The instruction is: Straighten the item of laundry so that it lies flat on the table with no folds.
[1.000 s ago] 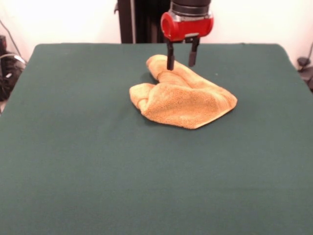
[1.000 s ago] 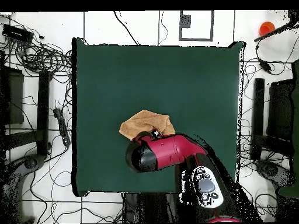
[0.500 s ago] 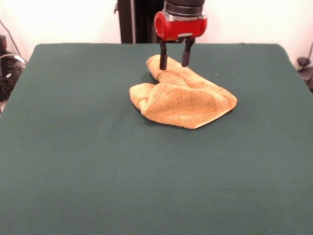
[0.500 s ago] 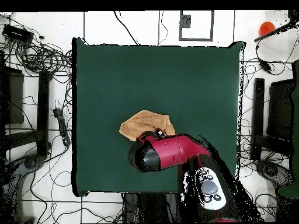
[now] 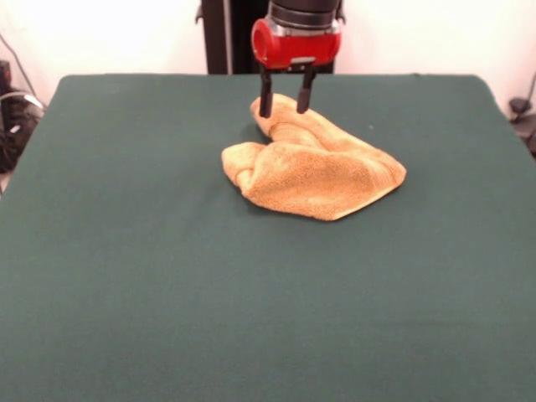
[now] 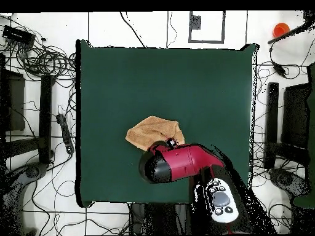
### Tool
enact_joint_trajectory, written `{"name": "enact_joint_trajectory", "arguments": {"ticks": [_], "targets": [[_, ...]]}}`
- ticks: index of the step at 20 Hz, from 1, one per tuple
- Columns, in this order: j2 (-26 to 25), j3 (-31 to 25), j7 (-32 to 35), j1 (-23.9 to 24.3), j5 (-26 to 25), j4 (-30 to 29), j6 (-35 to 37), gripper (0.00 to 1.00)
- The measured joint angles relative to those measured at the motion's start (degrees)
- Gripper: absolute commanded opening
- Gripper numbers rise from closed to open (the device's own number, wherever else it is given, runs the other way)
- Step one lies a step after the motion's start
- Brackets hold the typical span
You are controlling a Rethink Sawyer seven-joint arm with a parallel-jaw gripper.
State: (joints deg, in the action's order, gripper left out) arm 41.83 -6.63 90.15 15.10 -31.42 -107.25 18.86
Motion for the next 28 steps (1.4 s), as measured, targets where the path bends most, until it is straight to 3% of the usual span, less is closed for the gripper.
{"name": "enact_joint_trajectory", "arguments": {"ticks": [28], "targets": [[0.3,0.3,0.0,0.0,0.0,0.0,-5.2,1.0]]}}
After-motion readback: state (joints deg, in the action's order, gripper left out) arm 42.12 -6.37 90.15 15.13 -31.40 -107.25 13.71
